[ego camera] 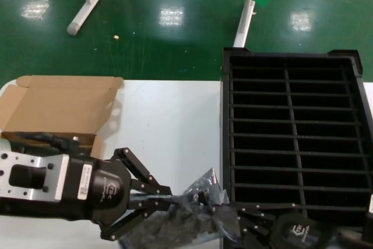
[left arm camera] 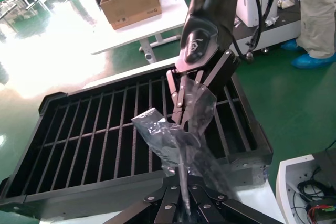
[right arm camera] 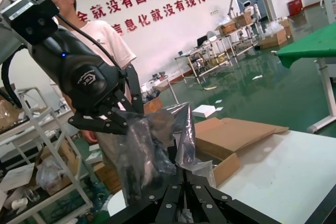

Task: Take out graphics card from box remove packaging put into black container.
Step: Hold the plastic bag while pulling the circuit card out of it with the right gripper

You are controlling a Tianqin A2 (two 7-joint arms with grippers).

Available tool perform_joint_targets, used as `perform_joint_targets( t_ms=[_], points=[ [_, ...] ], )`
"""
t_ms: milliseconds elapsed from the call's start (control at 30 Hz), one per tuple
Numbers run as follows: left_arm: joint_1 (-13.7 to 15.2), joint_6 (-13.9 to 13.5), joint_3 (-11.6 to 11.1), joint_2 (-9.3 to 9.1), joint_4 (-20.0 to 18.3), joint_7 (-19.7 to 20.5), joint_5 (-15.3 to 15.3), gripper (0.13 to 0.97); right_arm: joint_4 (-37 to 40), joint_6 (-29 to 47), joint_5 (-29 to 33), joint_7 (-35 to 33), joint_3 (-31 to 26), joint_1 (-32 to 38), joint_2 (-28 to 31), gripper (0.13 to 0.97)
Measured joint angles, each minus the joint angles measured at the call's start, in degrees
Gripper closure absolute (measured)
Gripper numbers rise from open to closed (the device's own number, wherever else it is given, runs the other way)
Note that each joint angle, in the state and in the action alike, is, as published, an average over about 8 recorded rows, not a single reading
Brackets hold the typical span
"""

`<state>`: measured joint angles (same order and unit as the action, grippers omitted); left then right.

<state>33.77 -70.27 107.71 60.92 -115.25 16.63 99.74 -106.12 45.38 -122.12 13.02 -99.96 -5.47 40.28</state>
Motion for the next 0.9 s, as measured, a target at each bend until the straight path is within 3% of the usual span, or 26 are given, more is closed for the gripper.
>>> perform_joint_targets(
  t_ms=[300,567,700,900],
  points=[
    [0.2,-0.3,0.1,-0.1,-0.3,-0.6,0.1,0.955,-0.6,-0.9,0.9,0.8,-0.9,1.1,-0.1,0.922],
    [-0.7,-0.2,-0.3,0.4,-0.1,-1.9,0.4,0.955,-1.6,-1.3,1.2,1.7,-1.5,1.7,0.0,0.827],
    [-1.0,-0.2,-0.4,0.44,0.1,-2.5,0.4,0.955,-2.0,-1.4,1.1,2.1,-1.7,1.8,0.1,0.827],
    [-0.9,-0.2,-0.1,-0.02,0.3,-2.9,0.3,0.955,-2.4,-1.0,0.6,2.2,-1.6,1.6,0.3,0.701]
  ],
)
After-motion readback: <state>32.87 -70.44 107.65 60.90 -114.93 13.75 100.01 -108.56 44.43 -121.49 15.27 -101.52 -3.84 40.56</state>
